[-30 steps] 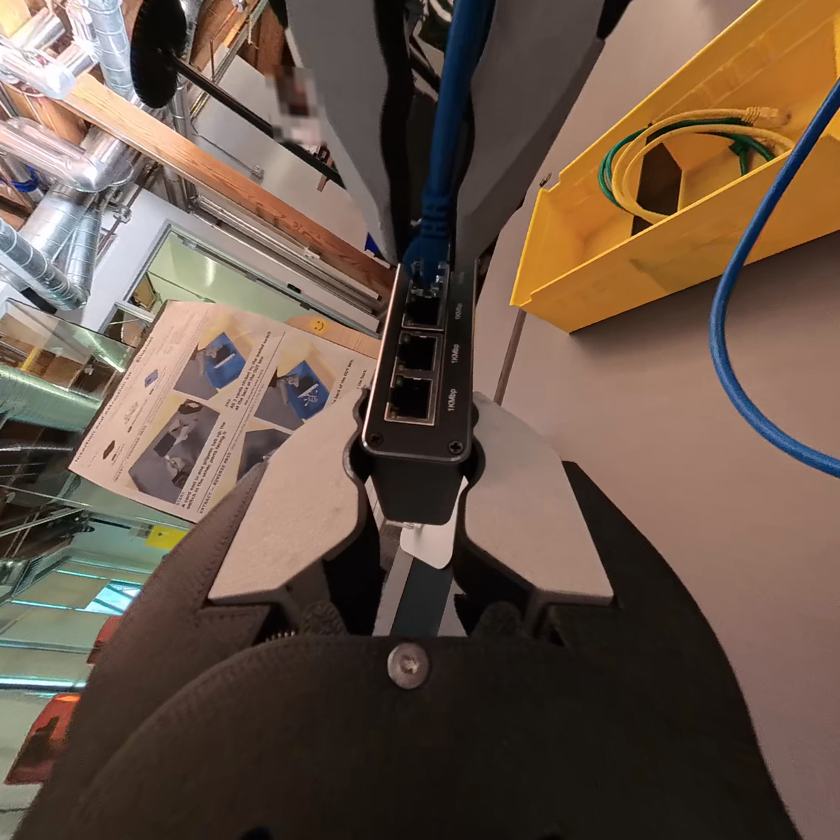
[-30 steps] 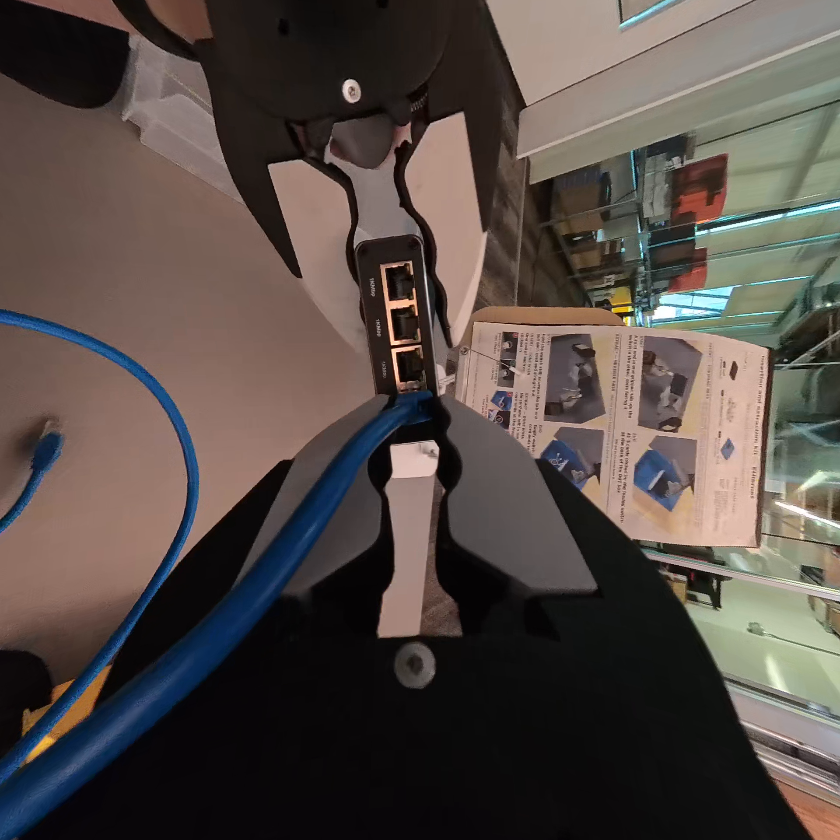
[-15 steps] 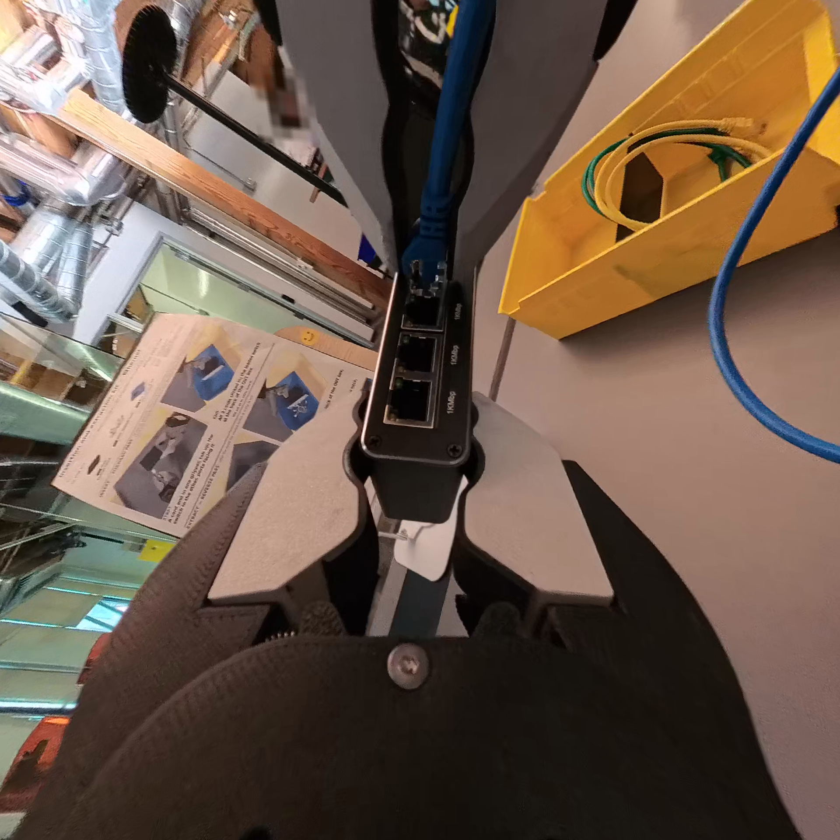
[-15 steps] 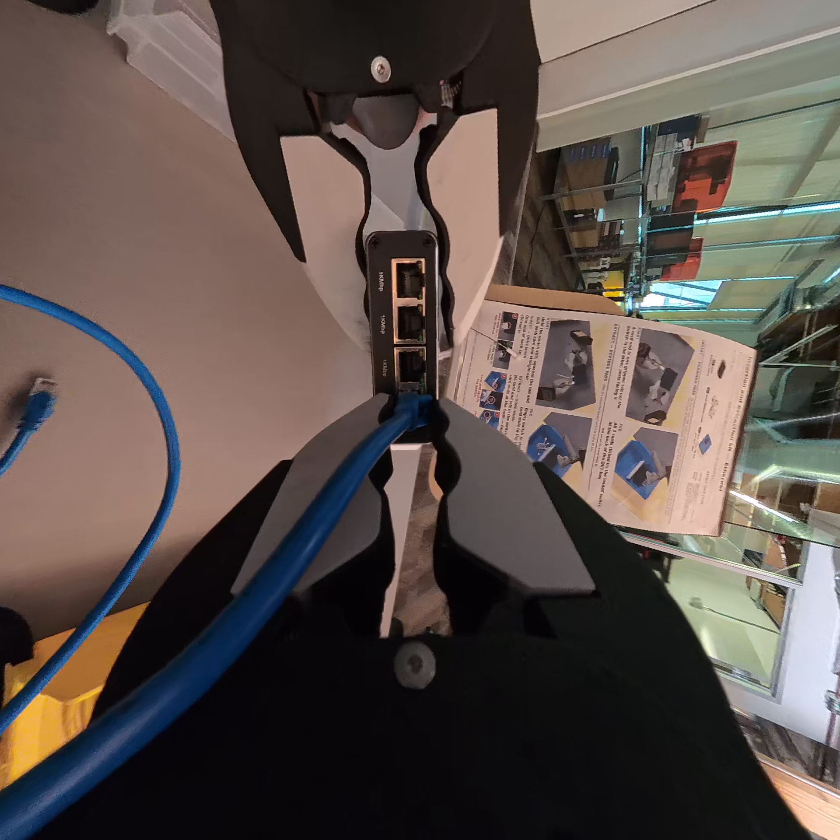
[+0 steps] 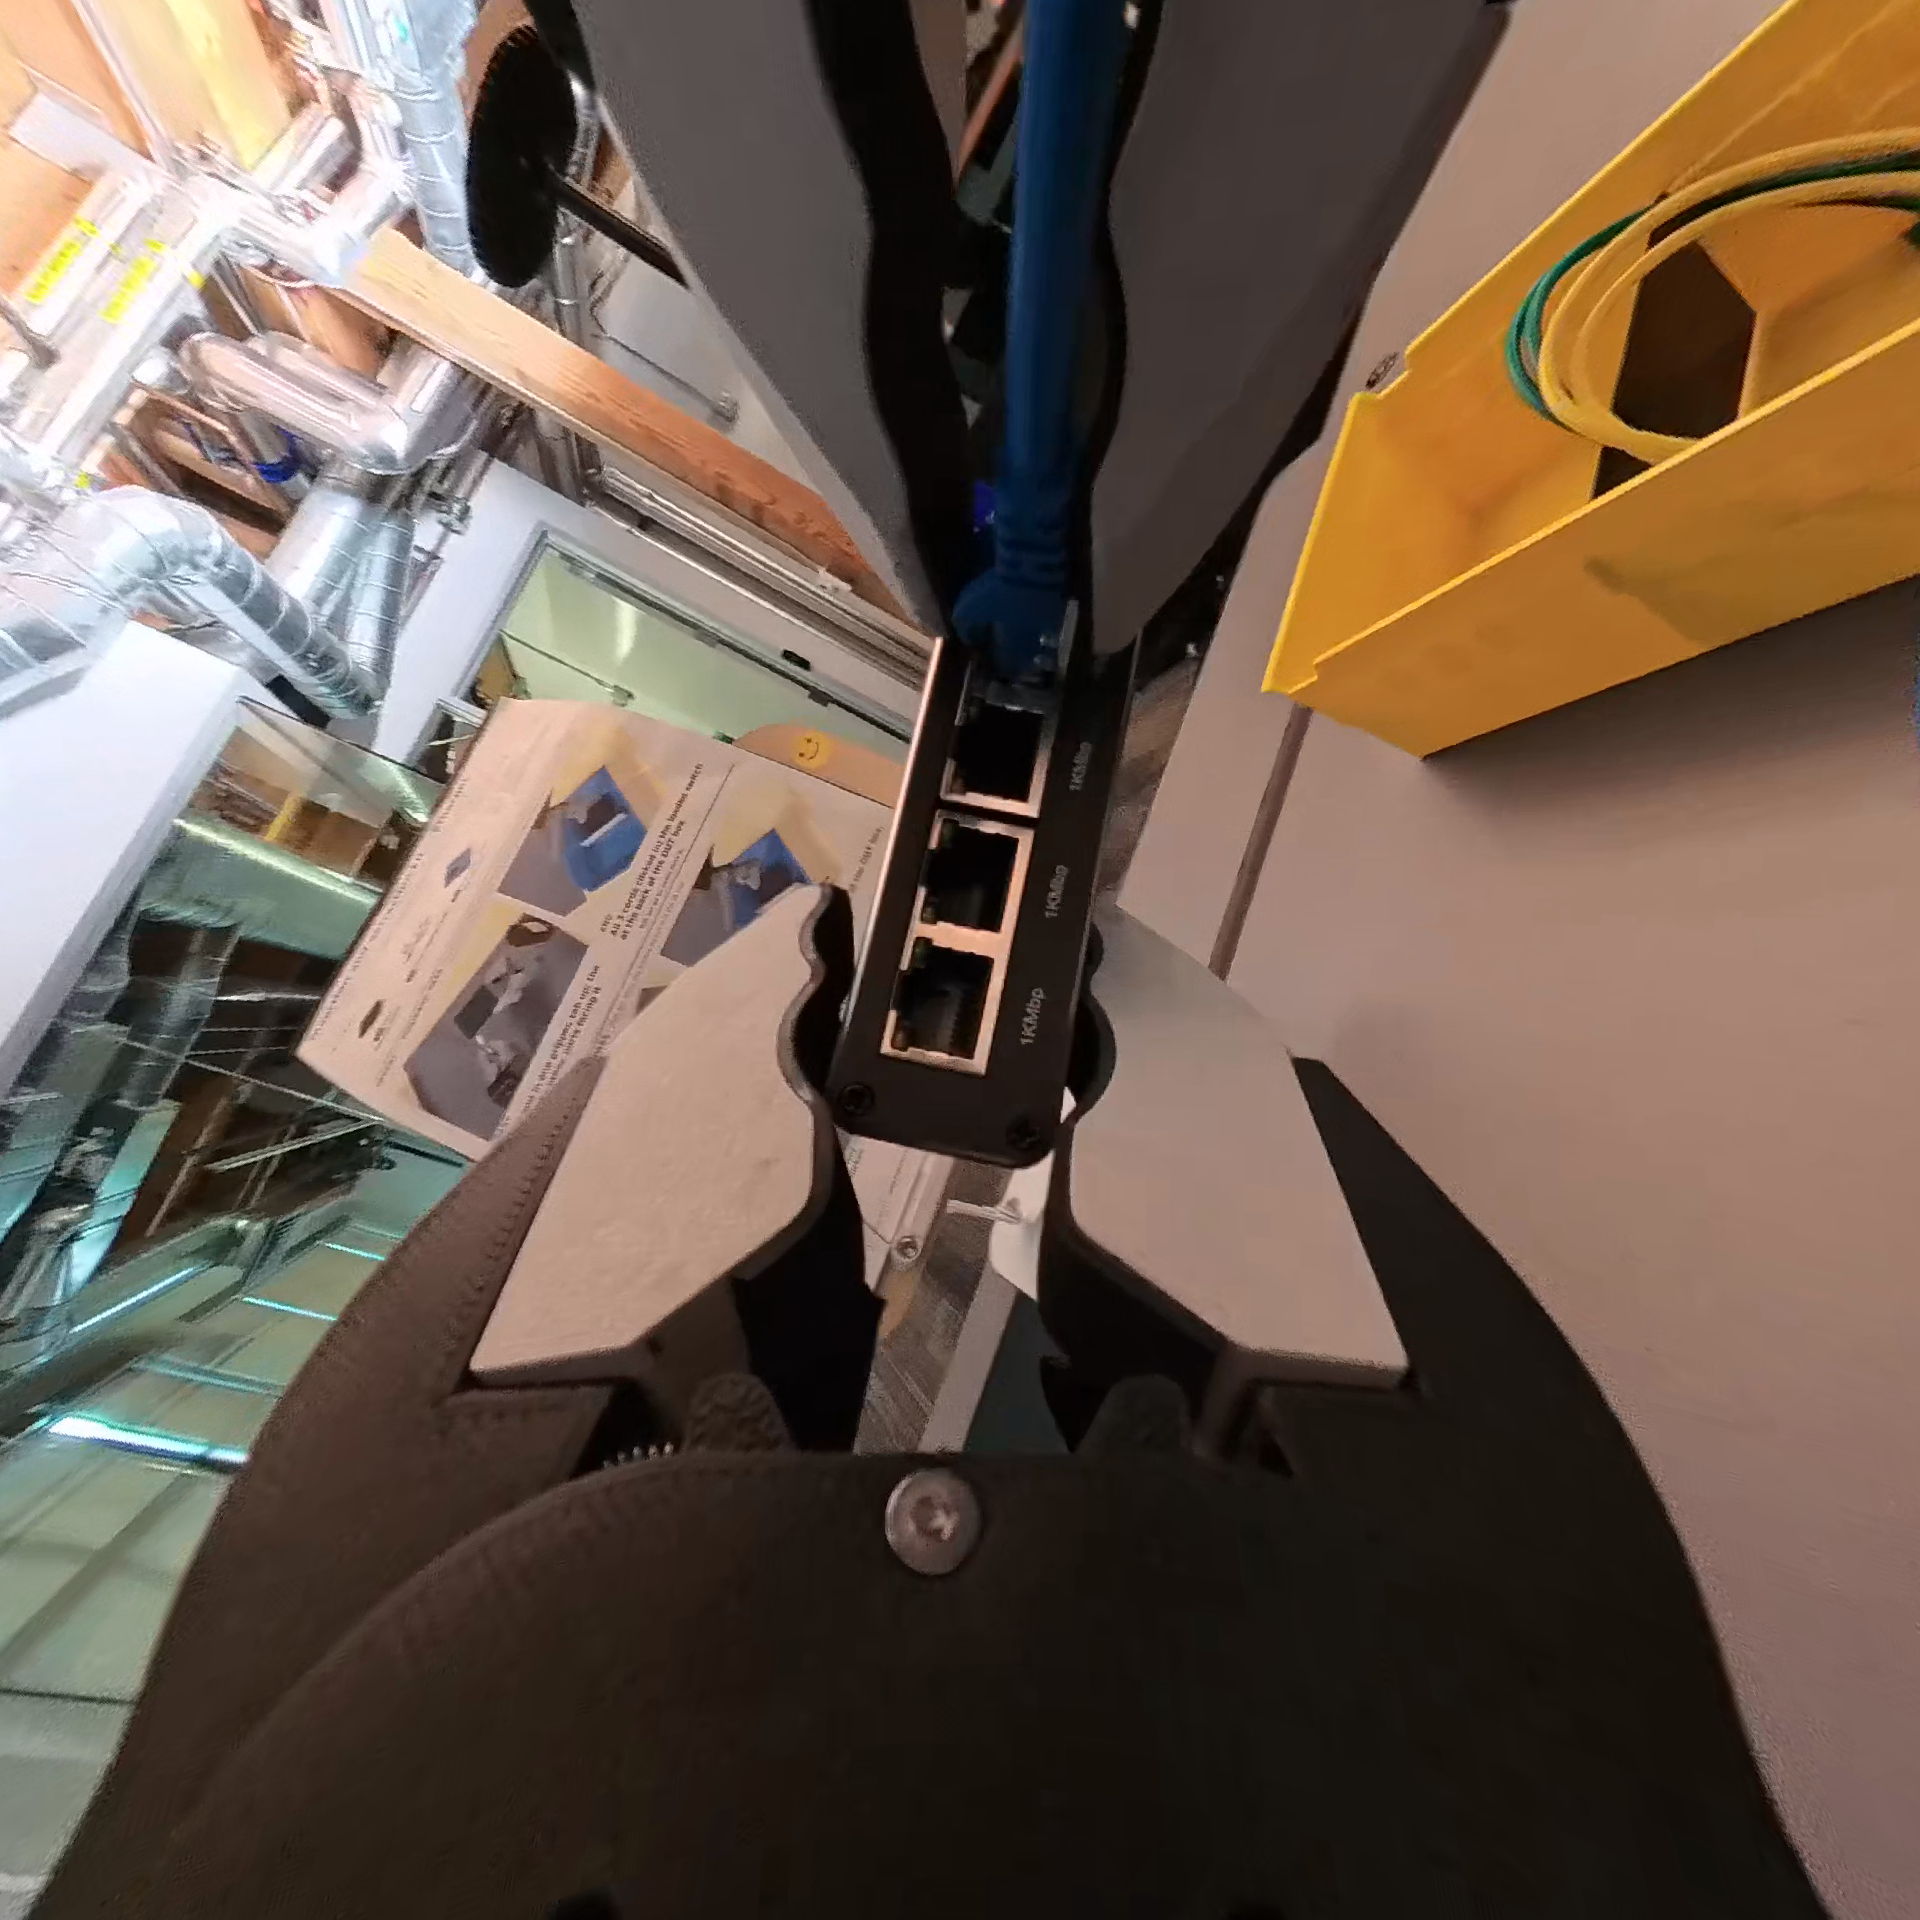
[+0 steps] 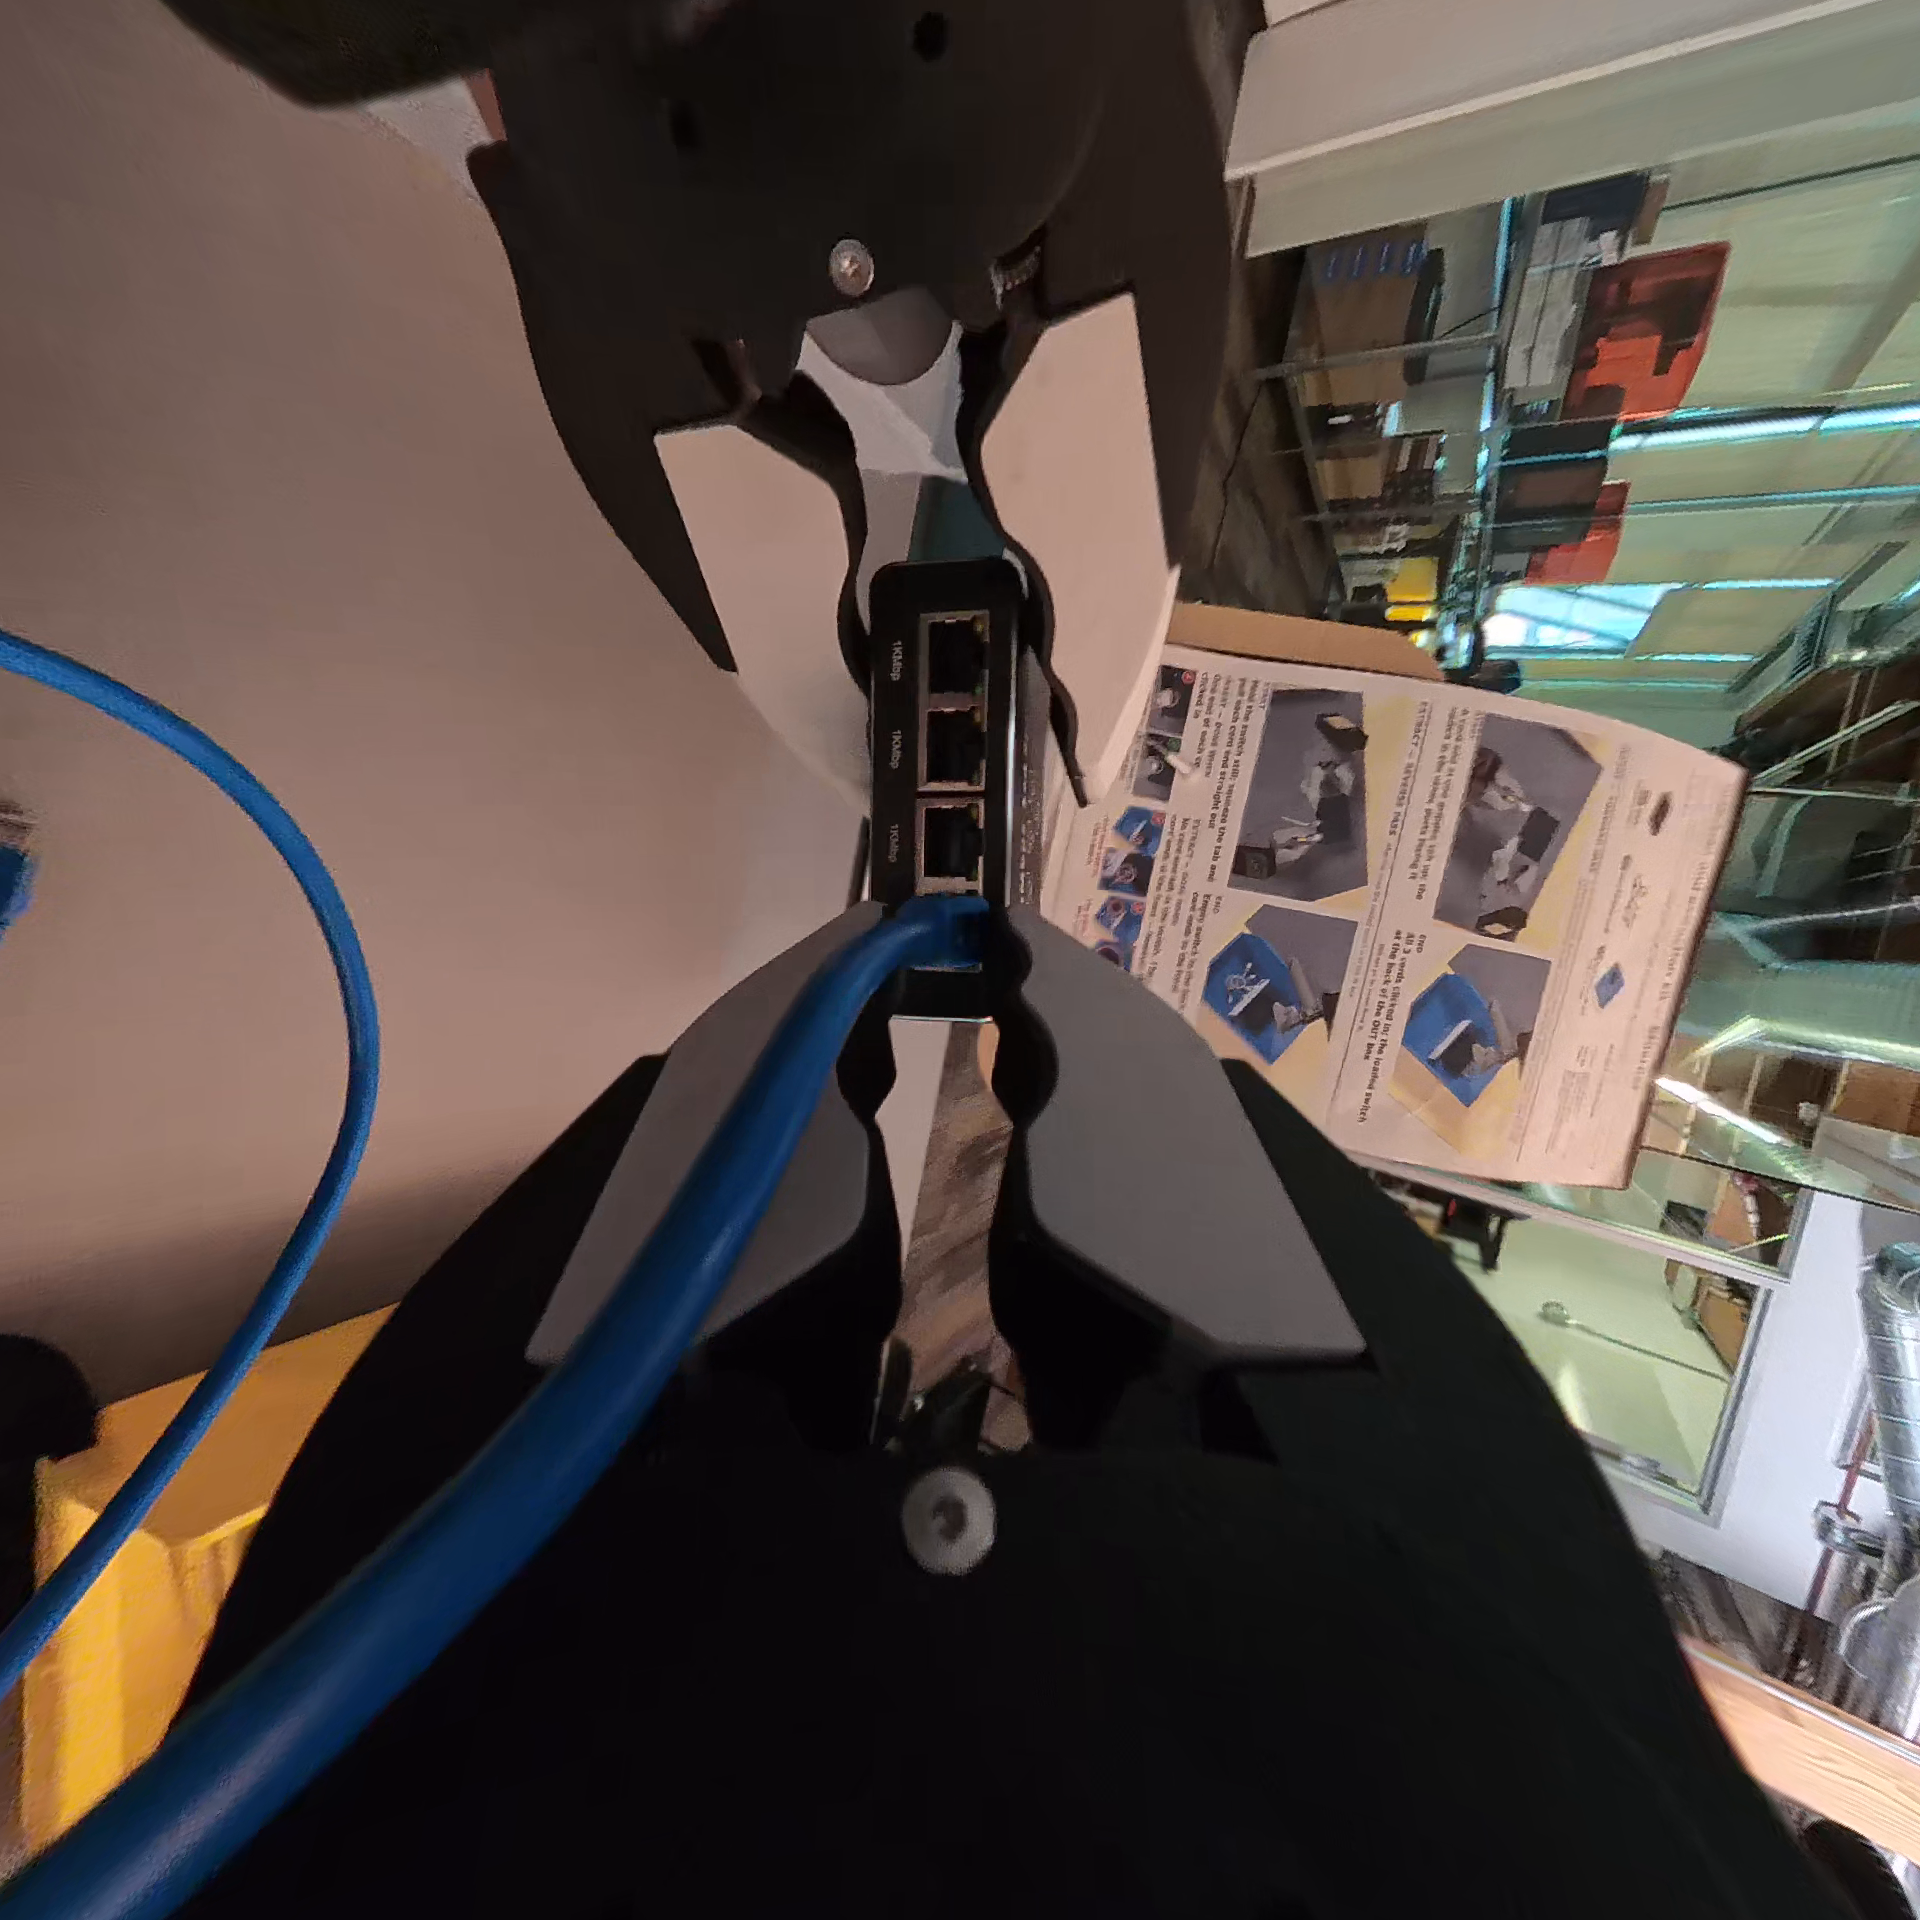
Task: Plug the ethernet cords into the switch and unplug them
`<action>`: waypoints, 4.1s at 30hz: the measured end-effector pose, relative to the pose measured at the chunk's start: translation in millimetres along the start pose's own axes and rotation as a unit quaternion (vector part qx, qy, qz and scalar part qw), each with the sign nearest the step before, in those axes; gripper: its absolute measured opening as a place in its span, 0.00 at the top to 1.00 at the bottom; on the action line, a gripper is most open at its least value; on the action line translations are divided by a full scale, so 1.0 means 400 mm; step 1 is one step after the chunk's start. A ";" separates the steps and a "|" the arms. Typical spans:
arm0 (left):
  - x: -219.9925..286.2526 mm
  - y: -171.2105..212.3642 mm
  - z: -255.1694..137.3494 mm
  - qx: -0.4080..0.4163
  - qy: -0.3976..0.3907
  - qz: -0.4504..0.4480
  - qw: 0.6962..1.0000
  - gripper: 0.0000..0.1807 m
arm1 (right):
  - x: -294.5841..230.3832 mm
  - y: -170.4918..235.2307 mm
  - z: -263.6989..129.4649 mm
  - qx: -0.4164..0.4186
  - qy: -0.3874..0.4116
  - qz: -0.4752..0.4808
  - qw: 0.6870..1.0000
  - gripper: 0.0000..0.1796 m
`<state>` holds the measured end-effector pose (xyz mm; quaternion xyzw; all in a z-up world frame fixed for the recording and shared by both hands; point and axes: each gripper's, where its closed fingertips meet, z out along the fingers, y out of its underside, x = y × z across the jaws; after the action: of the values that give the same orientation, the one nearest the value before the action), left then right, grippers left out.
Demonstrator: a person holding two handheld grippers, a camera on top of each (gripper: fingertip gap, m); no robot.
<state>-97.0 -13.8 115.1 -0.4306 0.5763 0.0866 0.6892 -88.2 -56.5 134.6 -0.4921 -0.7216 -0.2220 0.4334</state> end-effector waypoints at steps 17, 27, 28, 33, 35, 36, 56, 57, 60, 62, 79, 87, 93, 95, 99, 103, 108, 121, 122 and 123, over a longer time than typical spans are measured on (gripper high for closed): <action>0.032 0.041 0.026 -0.031 0.053 -0.024 0.998 0.77 | -0.035 0.022 0.038 -0.009 -0.077 0.097 0.992 0.91; 0.031 0.044 0.029 -0.026 0.049 -0.023 0.998 0.77 | -0.035 0.013 0.029 0.013 -0.081 0.125 0.989 0.91; 0.032 0.044 0.030 -0.029 0.052 -0.028 0.998 0.77 | -0.034 0.013 0.029 0.014 -0.075 0.123 0.989 0.91; 0.056 0.049 0.040 -0.051 0.073 -0.029 0.996 0.78 | -0.047 0.007 0.023 0.009 -0.054 0.102 0.993 0.92; 0.054 0.039 0.038 -0.041 0.072 -0.034 0.996 0.78 | -0.043 0.003 0.013 0.015 -0.045 0.107 0.993 0.92; 0.054 0.036 0.035 -0.040 0.076 -0.036 0.996 0.77 | -0.042 -0.003 0.008 0.023 -0.039 0.109 0.993 0.94; -0.002 -0.099 -0.045 0.299 0.285 -0.534 0.737 0.60 | 0.093 0.015 -0.090 0.316 -0.083 0.468 0.821 0.94; -0.009 -0.112 -0.052 0.328 0.294 -0.558 0.703 0.64 | 0.097 0.013 -0.088 0.330 -0.081 0.481 0.808 0.93; -0.041 -0.131 -0.081 0.400 0.269 -0.577 0.660 0.75 | 0.101 0.005 -0.075 0.367 -0.085 0.522 0.765 0.93; -0.049 -0.131 -0.097 0.408 0.264 -0.558 0.673 0.80 | 0.096 -0.008 -0.071 0.391 -0.103 0.543 0.736 0.94; -0.137 -0.050 -0.231 0.316 0.328 -0.459 0.763 0.80 | 0.122 0.137 -0.272 0.456 -0.088 0.626 0.627 0.93; -0.103 -0.118 -0.242 0.309 0.343 -0.432 0.775 0.81 | 0.122 0.501 -0.261 0.096 0.072 0.627 0.770 0.93; -0.081 -0.142 -0.230 0.307 0.354 -0.431 0.771 0.81 | 0.153 0.743 -0.340 -0.149 0.179 0.547 0.804 0.92; -0.076 -0.147 -0.232 0.307 0.360 -0.430 0.769 0.81 | 0.159 0.777 -0.346 -0.148 0.181 0.572 0.786 0.92; -0.074 -0.144 -0.228 0.302 0.359 -0.430 0.771 0.81 | 0.202 0.818 -0.391 -0.149 0.213 0.577 0.774 0.93; -0.084 -0.140 -0.232 0.307 0.360 -0.439 0.764 0.81 | 0.182 0.871 -0.398 -0.189 0.213 0.577 0.766 0.92; -0.096 -0.140 -0.239 0.314 0.352 -0.443 0.762 0.81 | 0.034 0.973 -0.329 -0.350 0.186 0.488 0.777 0.92; -0.085 -0.142 -0.229 0.306 0.359 -0.447 0.760 0.81 | -0.385 1.022 -0.062 -0.501 -0.061 0.411 0.759 0.90; -0.084 -0.142 -0.228 0.305 0.360 -0.447 0.760 0.81 | -0.402 1.019 -0.055 -0.499 -0.073 0.415 0.757 0.87; -0.083 -0.141 -0.227 0.304 0.361 -0.446 0.760 0.81 | -0.417 1.017 -0.053 -0.499 -0.084 0.418 0.754 0.84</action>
<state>-138.1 -98.9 174.9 -0.4061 0.5213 -0.5725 0.4854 311.1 11.1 -38.1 -0.9078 -0.2641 -0.3055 0.1136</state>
